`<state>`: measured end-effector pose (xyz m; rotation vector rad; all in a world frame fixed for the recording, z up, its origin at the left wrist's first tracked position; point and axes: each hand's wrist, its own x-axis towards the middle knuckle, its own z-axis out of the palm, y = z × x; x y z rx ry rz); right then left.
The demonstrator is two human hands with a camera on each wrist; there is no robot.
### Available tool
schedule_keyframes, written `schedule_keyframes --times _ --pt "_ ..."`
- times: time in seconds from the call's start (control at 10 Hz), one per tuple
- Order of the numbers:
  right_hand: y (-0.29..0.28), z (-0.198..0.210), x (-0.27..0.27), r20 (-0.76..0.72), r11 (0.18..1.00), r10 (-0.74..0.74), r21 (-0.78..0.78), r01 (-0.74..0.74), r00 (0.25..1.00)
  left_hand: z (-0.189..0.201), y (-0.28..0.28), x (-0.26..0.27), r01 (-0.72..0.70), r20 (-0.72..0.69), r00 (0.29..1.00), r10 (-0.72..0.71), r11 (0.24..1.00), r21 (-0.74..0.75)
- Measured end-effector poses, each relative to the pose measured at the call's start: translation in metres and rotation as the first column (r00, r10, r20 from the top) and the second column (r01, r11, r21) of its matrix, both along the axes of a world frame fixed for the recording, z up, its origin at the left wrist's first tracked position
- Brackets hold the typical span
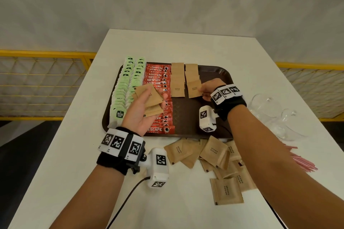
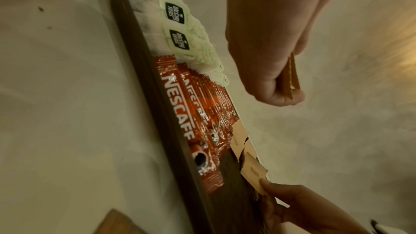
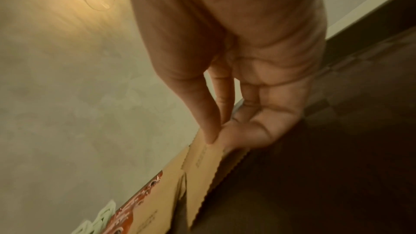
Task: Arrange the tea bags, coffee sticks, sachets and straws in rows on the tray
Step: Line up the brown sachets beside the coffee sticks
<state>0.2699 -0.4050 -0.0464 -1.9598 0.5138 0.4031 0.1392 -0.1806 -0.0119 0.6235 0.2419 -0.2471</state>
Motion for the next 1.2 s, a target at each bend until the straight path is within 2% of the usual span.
schedule_keyframes --times 0.1,0.2,0.4,0.5,0.6,0.7,0.8,1.0,1.1,1.2 --pt "0.003 0.000 0.005 -0.002 0.985 0.038 -0.169 -0.038 0.999 -0.005 0.002 0.005 -0.018 -0.034 0.999 0.017 1.000 -0.016" --pt "0.008 -0.002 0.002 0.017 0.927 0.069 -0.371 -0.057 0.997 -0.006 0.004 0.004 0.008 -0.010 1.000 -0.007 1.000 0.011" --pt "0.016 0.015 -0.007 0.083 0.898 0.088 -0.437 -0.043 0.993 -0.003 0.005 0.001 0.013 0.005 1.000 -0.013 0.997 -0.081" --pt "0.023 0.043 -0.018 0.302 0.953 0.062 -0.301 0.033 0.951 0.002 0.005 0.000 0.011 -0.001 1.000 -0.011 0.997 -0.079" --pt "0.041 0.070 -0.039 0.319 0.980 0.193 -0.101 -0.169 0.928 0.002 0.001 0.002 -0.001 0.005 1.000 0.001 1.000 -0.023" --pt "0.063 0.078 -0.064 0.185 0.873 0.475 0.019 -0.487 0.860 0.004 -0.007 0.002 0.021 0.043 0.999 -0.024 0.997 0.068" --pt "0.072 0.069 -0.075 0.206 0.828 0.518 0.123 -0.547 0.830 0.003 -0.009 0.000 0.024 0.056 0.998 -0.030 0.994 0.102" --pt "0.060 0.076 -0.081 0.228 0.844 0.343 0.351 -0.405 0.911 0.002 -0.004 -0.004 0.015 0.037 0.999 -0.019 0.994 0.110" --pt "0.053 0.086 -0.081 0.282 0.857 0.234 0.392 -0.334 0.931 0.002 -0.004 -0.004 -0.001 0.043 0.999 -0.003 0.995 0.101" --pt "0.045 0.094 -0.081 0.320 0.865 0.283 0.323 -0.385 0.904 0.001 -0.004 -0.005 -0.017 0.041 0.999 0.012 0.992 0.123"
